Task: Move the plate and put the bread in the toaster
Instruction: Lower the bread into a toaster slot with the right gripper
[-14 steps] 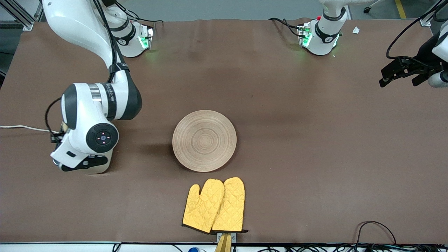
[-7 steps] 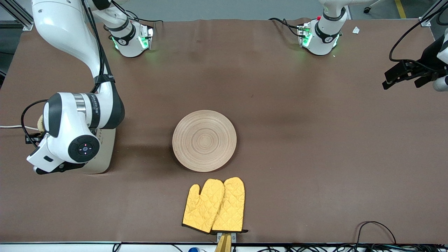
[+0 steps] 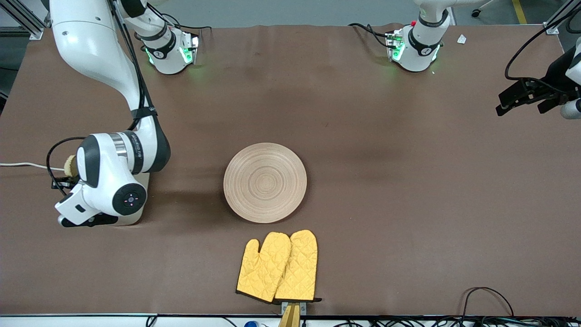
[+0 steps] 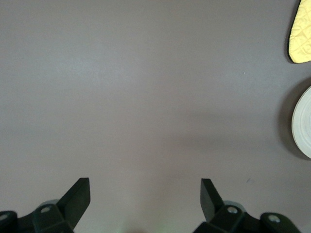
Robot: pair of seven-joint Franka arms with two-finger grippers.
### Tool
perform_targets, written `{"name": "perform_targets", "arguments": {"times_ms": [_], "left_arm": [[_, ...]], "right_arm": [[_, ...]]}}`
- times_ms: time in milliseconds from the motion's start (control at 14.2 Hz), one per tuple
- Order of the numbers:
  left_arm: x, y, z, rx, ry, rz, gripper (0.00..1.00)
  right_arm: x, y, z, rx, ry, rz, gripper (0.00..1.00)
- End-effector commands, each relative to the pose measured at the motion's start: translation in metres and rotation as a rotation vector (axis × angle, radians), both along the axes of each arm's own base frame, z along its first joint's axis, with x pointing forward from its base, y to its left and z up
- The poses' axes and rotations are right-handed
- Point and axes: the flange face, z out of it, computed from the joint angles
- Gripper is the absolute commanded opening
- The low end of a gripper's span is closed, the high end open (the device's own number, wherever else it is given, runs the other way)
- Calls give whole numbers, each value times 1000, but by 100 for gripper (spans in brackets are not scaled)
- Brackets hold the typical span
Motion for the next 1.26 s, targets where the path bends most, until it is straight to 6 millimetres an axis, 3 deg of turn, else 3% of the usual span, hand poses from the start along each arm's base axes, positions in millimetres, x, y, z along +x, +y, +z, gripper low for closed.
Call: {"name": "perform_targets", "arguments": {"times_ms": [0,70,211,562,632,703,1054,1195], "left_arm": [[0,-1,1,16,11,-15,100],[0,-1,1,16,11,-13,100],[0,-2,1,16,9,-13,100],[-3,-2,3,15,8,-12,100],[-3,-2,2,17,9,-12,100],[-4,-2,3,19,9,-11,100],[-6,-2,3,20,15,-12,100],[-7,-3,4,20,17,-8,100]], "right_arm": [[-3,9,-12,-2,-37,-20,0],[-3,12,-15,26,-42,-26,2],[-1,8,-17,71,-78,-61,23],[-7,13,-15,260,-73,-165,98],[-8,12,-10,307,-73,-187,100],[-9,12,10,362,-96,-202,100],[-17,13,69,538,-122,-179,100],[-22,-12,100,651,-131,-185,100]]}}
